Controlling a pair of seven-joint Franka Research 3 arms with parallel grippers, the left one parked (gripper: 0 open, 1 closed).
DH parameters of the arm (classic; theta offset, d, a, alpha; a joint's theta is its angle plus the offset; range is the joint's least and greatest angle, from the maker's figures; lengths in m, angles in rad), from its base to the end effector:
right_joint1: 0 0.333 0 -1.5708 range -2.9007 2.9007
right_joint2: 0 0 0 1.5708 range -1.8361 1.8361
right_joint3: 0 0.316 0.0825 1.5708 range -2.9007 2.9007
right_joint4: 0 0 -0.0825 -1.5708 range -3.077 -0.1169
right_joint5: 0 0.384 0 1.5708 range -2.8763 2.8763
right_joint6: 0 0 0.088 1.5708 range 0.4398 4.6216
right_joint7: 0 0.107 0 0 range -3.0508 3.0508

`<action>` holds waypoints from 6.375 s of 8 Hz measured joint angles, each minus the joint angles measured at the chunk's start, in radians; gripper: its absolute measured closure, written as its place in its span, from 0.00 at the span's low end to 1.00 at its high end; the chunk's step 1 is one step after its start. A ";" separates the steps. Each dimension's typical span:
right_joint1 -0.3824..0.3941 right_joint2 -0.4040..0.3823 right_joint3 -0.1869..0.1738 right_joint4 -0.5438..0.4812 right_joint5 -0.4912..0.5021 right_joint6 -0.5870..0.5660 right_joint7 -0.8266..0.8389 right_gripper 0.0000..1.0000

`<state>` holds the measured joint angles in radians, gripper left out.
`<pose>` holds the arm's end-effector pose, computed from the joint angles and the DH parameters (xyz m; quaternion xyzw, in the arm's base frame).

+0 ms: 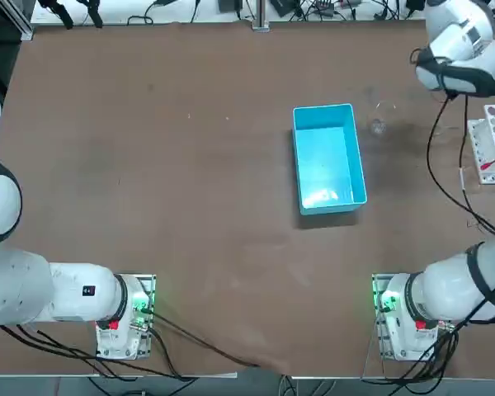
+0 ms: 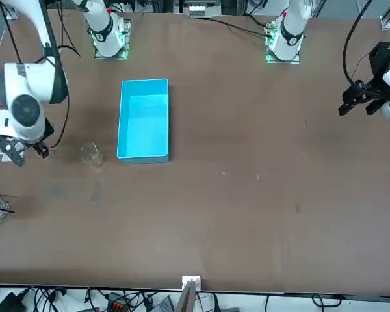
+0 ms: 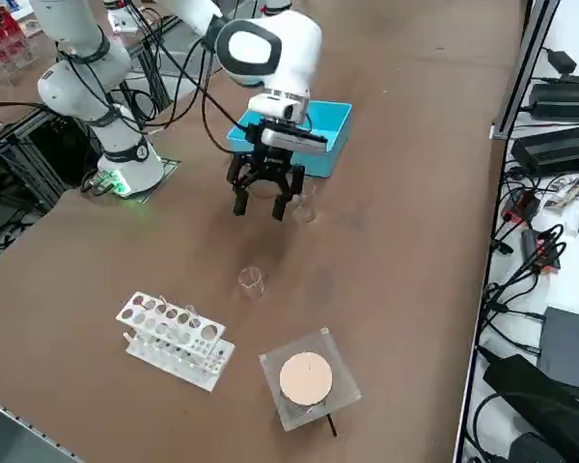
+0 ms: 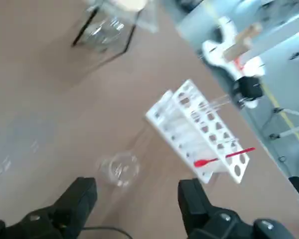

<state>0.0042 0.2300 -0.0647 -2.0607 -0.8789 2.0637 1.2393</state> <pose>0.5663 -0.0741 0.3218 0.8603 -0.3494 0.1118 0.3539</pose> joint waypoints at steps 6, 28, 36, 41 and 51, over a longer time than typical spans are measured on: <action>0.000 0.055 -0.002 -0.085 -0.469 -0.187 0.811 0.01; -0.182 0.288 -0.015 -0.186 -0.851 -0.272 1.486 0.27; -0.199 0.289 -0.015 -0.187 -0.851 -0.269 1.486 0.56; -0.200 0.289 -0.014 -0.195 -0.851 -0.269 1.485 0.77; -0.200 0.270 -0.014 -0.192 -0.856 -0.300 1.467 0.95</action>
<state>-0.1955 0.5004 -0.0787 -2.2531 -1.7349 1.7635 2.7065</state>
